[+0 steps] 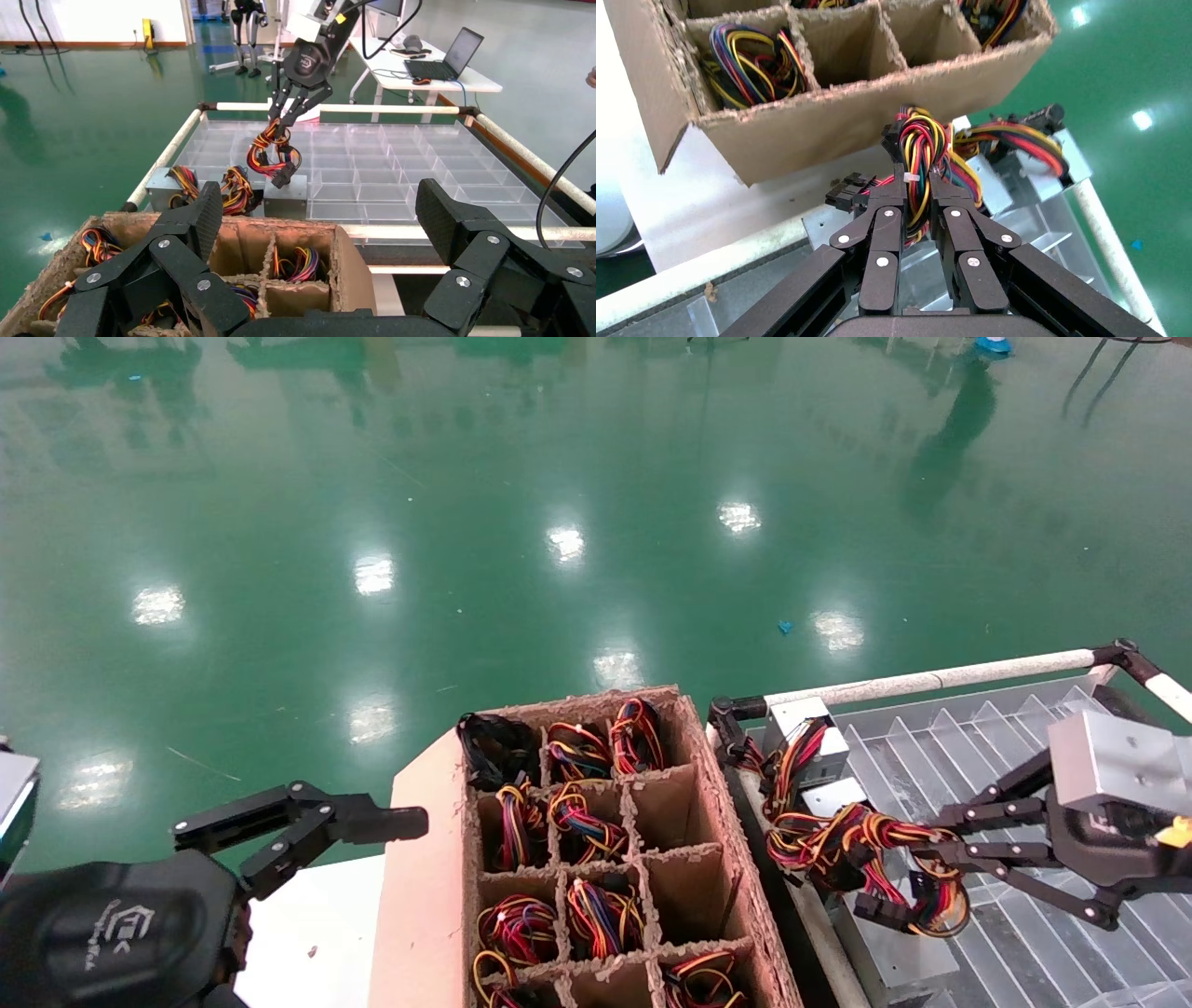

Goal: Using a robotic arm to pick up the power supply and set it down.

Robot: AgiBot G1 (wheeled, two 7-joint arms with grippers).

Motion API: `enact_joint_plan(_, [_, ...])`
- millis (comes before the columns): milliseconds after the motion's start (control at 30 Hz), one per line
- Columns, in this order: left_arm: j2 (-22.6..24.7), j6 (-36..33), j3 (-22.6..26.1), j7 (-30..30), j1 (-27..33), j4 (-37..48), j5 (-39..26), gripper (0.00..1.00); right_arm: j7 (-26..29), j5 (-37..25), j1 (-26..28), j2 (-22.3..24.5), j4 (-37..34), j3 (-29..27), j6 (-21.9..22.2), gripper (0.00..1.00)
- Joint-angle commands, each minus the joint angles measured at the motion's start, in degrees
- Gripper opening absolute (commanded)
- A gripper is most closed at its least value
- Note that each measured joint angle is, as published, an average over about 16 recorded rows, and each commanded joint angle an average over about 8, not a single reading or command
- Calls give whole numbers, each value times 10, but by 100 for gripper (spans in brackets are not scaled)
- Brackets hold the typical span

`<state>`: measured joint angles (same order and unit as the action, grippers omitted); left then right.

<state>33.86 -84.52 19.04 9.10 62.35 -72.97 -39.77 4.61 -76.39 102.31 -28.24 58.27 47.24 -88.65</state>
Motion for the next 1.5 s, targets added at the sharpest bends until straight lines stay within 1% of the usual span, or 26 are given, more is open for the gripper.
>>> enact_joint_plan(33, [0, 0, 0, 0, 0, 0, 0, 100, -11, 1, -3, 0, -17, 1, 1, 0])
enact_joint_plan(200, [0, 0, 0, 0, 0, 0, 0, 100, -37, -1, -4, -5, -58, 7, -3, 1])
enact_joint_plan(267, [0, 0, 0, 0, 0, 0, 0, 100, -46, -3, -3, -7, -72, 9, -4, 7])
enact_joint_plan(300, [0, 0, 0, 0, 0, 0, 0, 100, -50, -4, -2, -8, -78, 10, -4, 13])
enact_joint_plan(333, [0, 0, 0, 0, 0, 0, 0, 100, -53, -5, -1, -9, -83, 11, -4, 24])
enact_joint_plan(467, [0, 0, 0, 0, 0, 0, 0, 100, -60, -4, 2, -13, -101, 14, -3, 73])
enact_joint_plan(533, [0, 0, 0, 0, 0, 0, 0, 100, -61, -3, 3, -14, -108, 15, -2, 92])
enact_joint_plan(567, [0, 0, 0, 0, 0, 0, 0, 100, -61, -1, 3, -15, -111, 15, -2, 98])
enact_joint_plan(600, [0, 0, 0, 0, 0, 0, 0, 100, -61, 0, 3, -15, -114, 15, -2, 100])
enact_joint_plan(1333, [0, 0, 0, 0, 0, 0, 0, 100, -60, 2, 2, -15, -113, 14, -3, 100])
enact_joint_plan(1500, [0, 0, 0, 0, 0, 0, 0, 100, -57, 11, -9, -17, -105, 5, -2, 100])
